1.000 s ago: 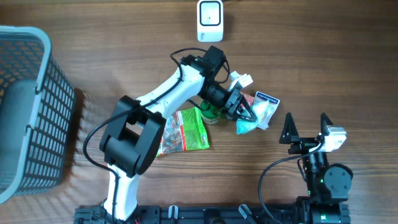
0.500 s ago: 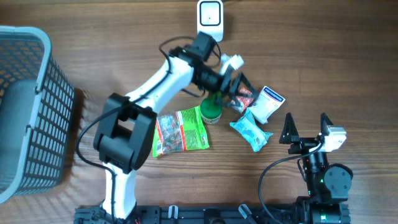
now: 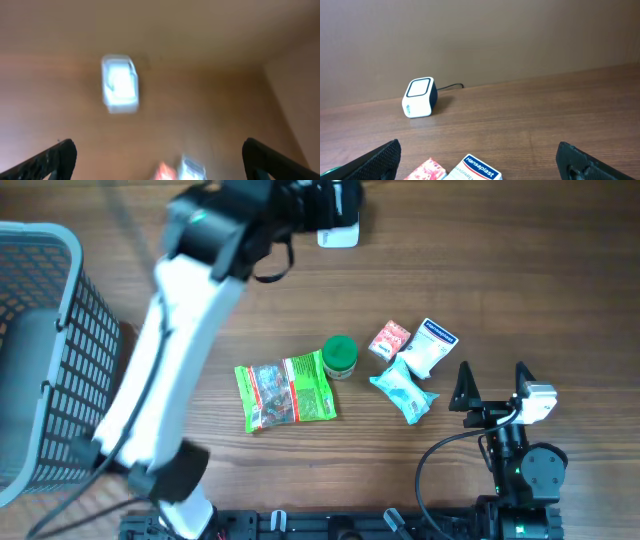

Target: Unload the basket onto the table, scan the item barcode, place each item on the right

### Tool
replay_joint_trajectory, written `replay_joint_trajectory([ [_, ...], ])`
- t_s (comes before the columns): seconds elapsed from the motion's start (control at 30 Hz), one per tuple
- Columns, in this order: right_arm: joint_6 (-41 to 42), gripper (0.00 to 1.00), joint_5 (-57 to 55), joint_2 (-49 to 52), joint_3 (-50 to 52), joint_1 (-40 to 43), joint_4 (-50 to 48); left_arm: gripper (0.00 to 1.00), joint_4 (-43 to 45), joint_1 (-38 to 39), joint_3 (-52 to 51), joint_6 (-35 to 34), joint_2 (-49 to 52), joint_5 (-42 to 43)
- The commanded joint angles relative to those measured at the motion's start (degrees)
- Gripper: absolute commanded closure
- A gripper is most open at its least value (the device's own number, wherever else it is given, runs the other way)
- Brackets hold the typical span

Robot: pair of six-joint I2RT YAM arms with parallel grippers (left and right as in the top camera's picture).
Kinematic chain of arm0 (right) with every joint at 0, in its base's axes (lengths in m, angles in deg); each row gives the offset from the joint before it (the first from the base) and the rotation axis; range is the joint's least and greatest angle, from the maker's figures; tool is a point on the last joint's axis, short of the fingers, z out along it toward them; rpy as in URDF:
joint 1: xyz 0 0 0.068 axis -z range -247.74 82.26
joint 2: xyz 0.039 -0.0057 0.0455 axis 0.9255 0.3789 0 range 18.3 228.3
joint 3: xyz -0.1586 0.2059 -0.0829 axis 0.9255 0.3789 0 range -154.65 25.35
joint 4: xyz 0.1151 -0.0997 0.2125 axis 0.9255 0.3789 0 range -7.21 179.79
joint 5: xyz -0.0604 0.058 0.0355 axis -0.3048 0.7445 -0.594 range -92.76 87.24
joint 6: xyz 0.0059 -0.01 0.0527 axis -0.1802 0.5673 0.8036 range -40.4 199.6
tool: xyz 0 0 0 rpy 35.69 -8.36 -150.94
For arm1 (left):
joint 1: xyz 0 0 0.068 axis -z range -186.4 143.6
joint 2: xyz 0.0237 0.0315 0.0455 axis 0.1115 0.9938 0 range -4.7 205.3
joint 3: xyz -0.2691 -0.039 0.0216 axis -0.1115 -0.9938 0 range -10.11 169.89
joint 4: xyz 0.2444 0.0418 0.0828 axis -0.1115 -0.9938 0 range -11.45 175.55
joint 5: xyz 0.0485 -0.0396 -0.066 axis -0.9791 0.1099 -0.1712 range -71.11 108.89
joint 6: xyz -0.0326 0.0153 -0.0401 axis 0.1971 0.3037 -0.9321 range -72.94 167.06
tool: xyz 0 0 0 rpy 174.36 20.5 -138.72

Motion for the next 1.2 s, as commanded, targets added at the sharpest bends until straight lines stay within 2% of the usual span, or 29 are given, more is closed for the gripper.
replay_joint_trajectory([
  [0.0, 0.52, 0.0, -0.59, -0.28, 0.07, -0.24, -0.13, 0.0, 6.36, 0.39, 2.43, -0.76, -9.29, -27.56],
  [0.07, 0.5, 0.0, -0.59, -0.28, 0.07, -0.24, -0.13, 0.0, 11.54, 0.39, 2.43, 2.67, -12.81, -34.05],
  [0.13, 0.5, 0.0, -0.59, -0.28, 0.07, -0.24, -0.13, 0.0, 18.29, 0.39, 2.43, 12.96, -16.61, -40.3],
  [0.27, 0.52, 0.0, -0.59, -0.28, 0.07, -0.24, -0.15, 0.0, 20.52, 0.39, 2.43, 22.43, -19.91, -48.76],
  [0.4, 2.43, 0.0, 1.42, -0.07, 0.07, -0.24, -0.17, 0.0, 20.37, -0.42, -0.79, 24.04, -22.71, -50.12],
  [0.57, 18.53, 0.0, 1.62, 4.79, 0.07, -0.24, -0.2, 0.0, 28.65, -7.54, -16.2, 24.04, -29.11, -48.39],
  [0.67, 28.57, 0.0, 5.73, 12.2, 0.07, -0.24, -0.66, 0.0, 37.92, -15.45, -34.62, 24.04, -36.72, -42.47],
  [0.73, 30.03, 0.0, 11.43, 16.61, 0.07, -0.24, -1.22, 0.0, 39.47, -18.49, -43.19, 23.5, -41.4, -34.69],
  [0.87, 32.17, 0.0, 25.33, 28.2, 0.07, -0.24, -2.08, 0.0, 42.84, -24.72, -57.77, 14.91, -54.47, -16.79],
  [1.0, 44.06, 0.0, 29.68, 38.62, 0.07, -0.24, -2.14, 0.0, 43.43, -29.22, -60.43, 13.84, -65.11, -0.61],
  [1.03, 44.54, 0.0, 31.74, 40.68, 0.07, -0.24, -3.3, 0.0, 43.25, -29.53, -60.43, 13.86, -67.06, 1.84],
  [1.1, 37.24, 0.0, 41.42, 44.87, -0.48, -0.24, -10.62, 0.0, 43.21, -29.62, -60.43, 13.86, -72.5, 5.84],
  [1.17, 35.89, 0.0, 42.88, 46.88, -3.5, -0.24, -8.22, 0.0, 43.06, -29.62, -60.43, 13.86, -77.18, 6.88],
])
